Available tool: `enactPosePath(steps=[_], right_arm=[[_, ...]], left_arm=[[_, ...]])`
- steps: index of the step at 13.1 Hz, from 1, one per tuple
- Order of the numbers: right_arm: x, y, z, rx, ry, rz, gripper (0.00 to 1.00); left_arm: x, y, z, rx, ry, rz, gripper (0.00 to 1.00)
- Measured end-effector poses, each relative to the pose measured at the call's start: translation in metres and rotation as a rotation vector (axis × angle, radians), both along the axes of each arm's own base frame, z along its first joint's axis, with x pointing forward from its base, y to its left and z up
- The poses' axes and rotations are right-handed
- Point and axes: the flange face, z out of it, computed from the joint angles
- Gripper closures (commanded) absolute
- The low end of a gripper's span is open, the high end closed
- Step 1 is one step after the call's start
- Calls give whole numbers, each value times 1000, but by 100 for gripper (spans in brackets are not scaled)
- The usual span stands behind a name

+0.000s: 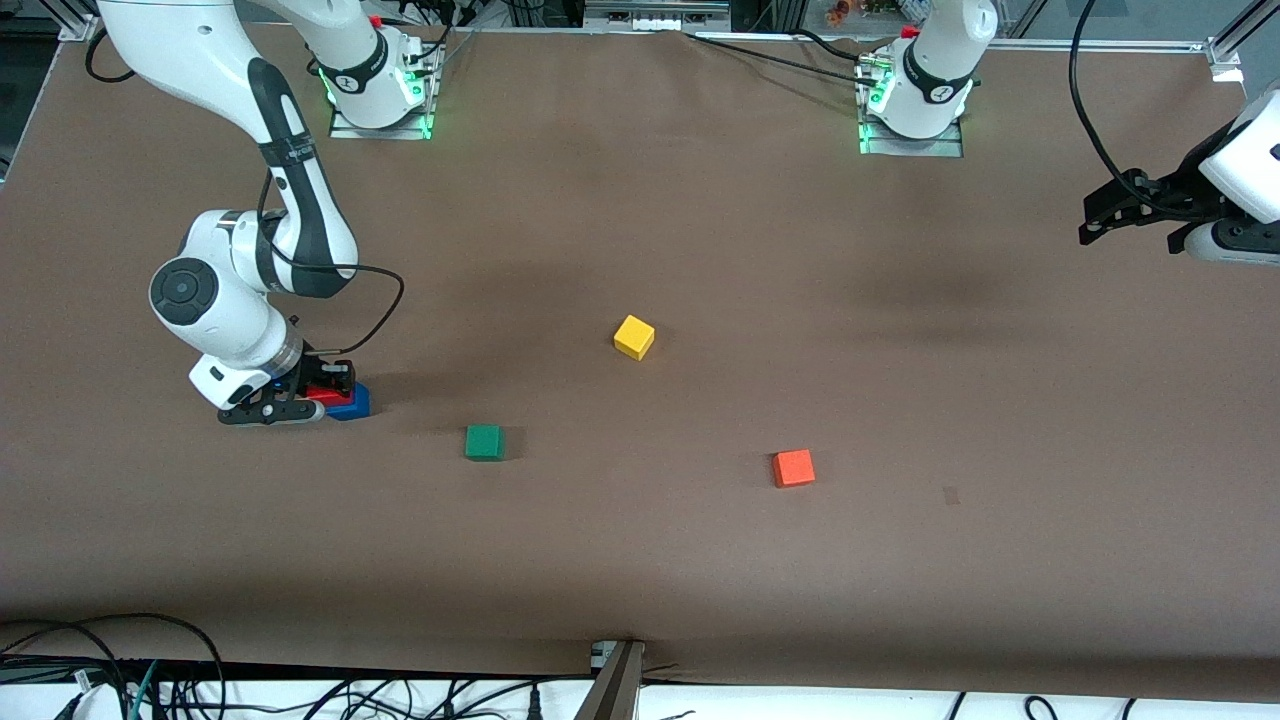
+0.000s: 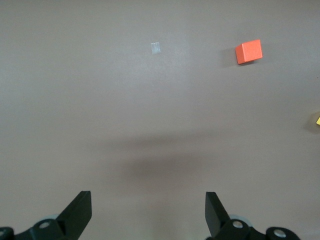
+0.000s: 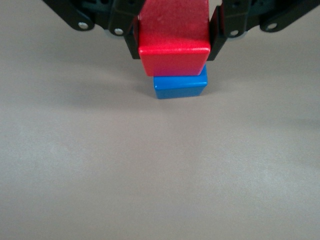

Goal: Pass red block to right arm, stack on blue

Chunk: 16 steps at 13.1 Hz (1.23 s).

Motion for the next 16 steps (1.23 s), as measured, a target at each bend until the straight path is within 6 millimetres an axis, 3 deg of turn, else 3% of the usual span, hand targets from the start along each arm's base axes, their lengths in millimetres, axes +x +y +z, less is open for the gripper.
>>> enactPosePath(steps=[4, 7, 12, 16], right_arm=[[9, 4, 17, 7, -43, 7, 0], [15, 4, 49, 25, -38, 3, 0], [28, -11, 157, 46, 149, -30, 0], [24, -15, 243, 49, 246, -37, 0]], left_arm=[[-1, -18, 0, 1, 5, -33, 0], [-7, -43, 0, 4, 33, -72, 0], [-8, -42, 4, 4, 29, -71, 0], [-8, -42, 6, 2, 26, -70, 0]])
